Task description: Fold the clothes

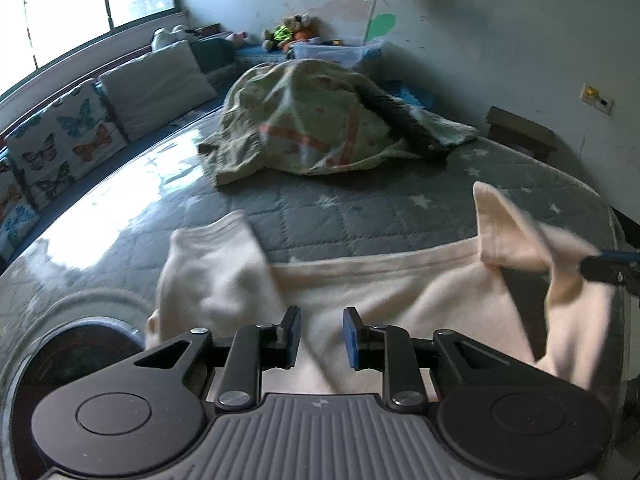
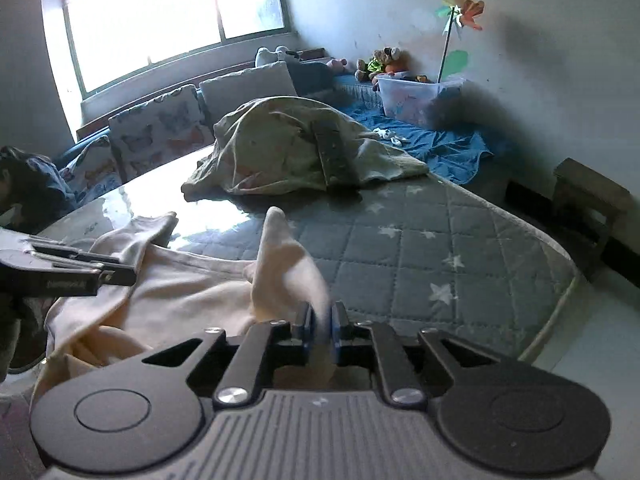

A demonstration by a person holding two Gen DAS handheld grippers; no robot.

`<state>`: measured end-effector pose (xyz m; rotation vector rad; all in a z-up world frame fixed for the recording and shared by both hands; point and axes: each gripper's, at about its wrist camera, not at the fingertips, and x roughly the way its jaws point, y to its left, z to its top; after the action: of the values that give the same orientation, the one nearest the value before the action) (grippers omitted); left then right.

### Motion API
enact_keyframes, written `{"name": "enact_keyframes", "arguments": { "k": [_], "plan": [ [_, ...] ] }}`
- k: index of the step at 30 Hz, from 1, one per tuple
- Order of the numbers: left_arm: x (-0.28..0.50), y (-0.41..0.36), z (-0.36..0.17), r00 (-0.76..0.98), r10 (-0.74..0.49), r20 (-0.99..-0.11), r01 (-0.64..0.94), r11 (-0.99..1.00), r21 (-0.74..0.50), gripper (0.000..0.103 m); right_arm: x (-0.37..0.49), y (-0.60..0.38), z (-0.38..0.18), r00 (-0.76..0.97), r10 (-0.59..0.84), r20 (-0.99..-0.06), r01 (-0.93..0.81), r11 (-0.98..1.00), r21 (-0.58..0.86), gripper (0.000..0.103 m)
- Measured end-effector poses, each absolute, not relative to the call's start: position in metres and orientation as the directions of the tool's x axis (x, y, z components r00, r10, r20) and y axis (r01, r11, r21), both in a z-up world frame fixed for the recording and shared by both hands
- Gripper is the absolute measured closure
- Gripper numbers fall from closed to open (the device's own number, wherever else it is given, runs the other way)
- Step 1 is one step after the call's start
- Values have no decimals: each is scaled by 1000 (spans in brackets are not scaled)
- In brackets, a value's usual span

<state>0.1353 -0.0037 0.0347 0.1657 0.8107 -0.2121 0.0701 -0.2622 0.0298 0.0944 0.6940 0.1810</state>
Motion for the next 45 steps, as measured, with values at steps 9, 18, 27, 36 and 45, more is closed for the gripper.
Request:
{"name": "enact_keyframes", "arguments": {
  "k": [9,18,27,36,45],
  "plan": [
    [155,-13,14,627,-137,-767,284,957,61,77,102,-224,42,736,357,-575,-352,928,126,80],
    [156,5,12,643,-32,-765,203,970,131,76,136,-215,-4,638,362,-680,-338,925,175,78],
    [153,29,15,659,160,-735,42,968,248,74,133,-250,-10,691,159,-705,-196,980,28,61],
    [149,42,26,674,206,-710,-30,967,252,69,142,-246,-7,651,346,-676,-252,938,237,61],
    [162,32,17,664,169,-729,19,970,243,96,163,-218,-10,634,369,-680,-307,927,216,98]
  ]
}}
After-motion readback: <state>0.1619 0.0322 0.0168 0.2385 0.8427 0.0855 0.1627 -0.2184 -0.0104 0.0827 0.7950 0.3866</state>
